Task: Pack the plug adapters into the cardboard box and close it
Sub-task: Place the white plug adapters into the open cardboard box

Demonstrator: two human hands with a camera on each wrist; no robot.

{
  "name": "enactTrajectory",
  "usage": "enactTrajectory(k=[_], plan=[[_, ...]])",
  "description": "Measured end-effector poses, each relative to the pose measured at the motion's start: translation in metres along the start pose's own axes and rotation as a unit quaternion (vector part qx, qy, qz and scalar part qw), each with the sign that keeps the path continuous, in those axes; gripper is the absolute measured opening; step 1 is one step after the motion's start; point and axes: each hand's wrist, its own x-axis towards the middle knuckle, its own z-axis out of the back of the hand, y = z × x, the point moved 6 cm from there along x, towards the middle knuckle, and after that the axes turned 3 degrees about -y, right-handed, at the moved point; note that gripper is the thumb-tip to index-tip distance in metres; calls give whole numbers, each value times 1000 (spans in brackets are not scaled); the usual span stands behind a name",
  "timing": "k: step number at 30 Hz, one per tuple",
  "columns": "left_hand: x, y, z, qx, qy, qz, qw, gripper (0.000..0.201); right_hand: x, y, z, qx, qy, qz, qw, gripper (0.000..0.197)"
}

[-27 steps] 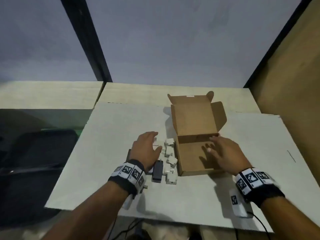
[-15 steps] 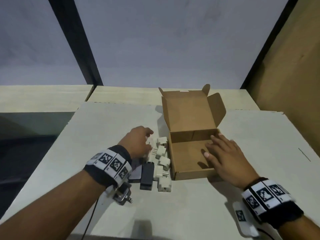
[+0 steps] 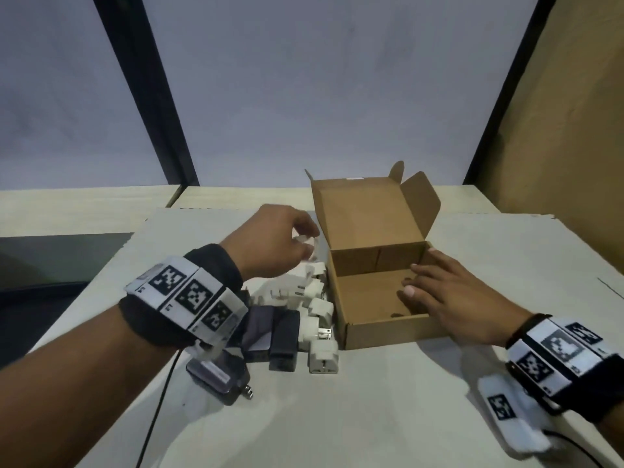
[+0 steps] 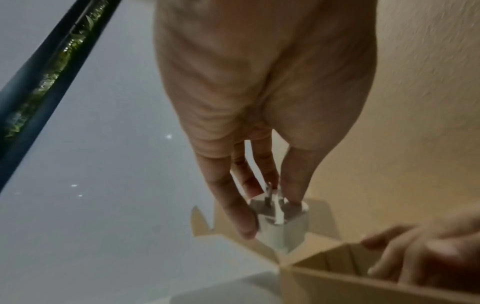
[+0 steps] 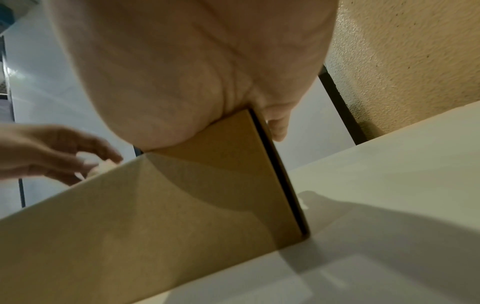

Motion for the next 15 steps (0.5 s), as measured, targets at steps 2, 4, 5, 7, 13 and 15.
enactTrajectory(k=[2, 4, 5, 7, 13, 15], plan=[[-2, -20, 5, -31, -20, -31, 999, 22, -1, 3, 0, -11, 6, 1, 1000, 56], [-1, -37, 1, -46, -20, -53, 997, 20, -3, 5, 2, 6, 13, -16, 1000, 54], [0, -44, -4, -45, -14, -60, 997, 20, -5, 6, 3, 14, 22, -19, 999, 55], [3, -54, -18, -26, 2, -72, 997, 22, -8, 11, 3, 6, 38, -13, 999, 56], [15, -63, -54, 73, 54, -29, 995, 28, -7, 9, -2, 4, 43, -17, 999, 60], [18, -63, -58, 100, 65, -9, 993, 30, -7, 9, -4, 5, 43, -24, 999, 62]])
